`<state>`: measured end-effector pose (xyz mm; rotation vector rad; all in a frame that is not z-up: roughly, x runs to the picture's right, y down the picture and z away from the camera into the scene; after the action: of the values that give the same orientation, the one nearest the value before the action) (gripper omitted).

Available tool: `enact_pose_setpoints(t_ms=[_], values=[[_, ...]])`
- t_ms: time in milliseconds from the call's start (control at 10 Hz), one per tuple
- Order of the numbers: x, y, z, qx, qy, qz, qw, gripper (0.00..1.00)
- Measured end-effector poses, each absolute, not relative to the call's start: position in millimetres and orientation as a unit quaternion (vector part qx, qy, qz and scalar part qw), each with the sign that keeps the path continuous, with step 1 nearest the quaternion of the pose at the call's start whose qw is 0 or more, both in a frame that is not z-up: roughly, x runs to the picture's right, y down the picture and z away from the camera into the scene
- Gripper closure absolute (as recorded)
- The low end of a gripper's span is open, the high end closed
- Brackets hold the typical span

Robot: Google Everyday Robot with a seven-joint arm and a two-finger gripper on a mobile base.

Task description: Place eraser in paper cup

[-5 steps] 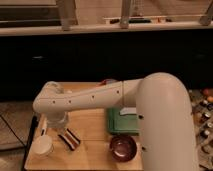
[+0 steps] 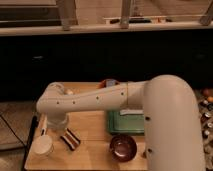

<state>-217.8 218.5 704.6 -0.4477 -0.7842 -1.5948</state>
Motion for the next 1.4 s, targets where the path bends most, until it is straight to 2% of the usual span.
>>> enact_pose_setpoints(t_ms=[100, 200, 400, 1400], values=[[-218, 220, 704, -0.189, -0.345, -0.694, 0.603, 0.46], [-220, 222, 704, -0.176, -0.356, -0.702, 0.591, 0.32], [-221, 224, 704, -0.166, -0.364, -0.71, 0.579, 0.2], [-219, 256, 741, -0.155, -0.4, -0.706, 0.564, 0.2]])
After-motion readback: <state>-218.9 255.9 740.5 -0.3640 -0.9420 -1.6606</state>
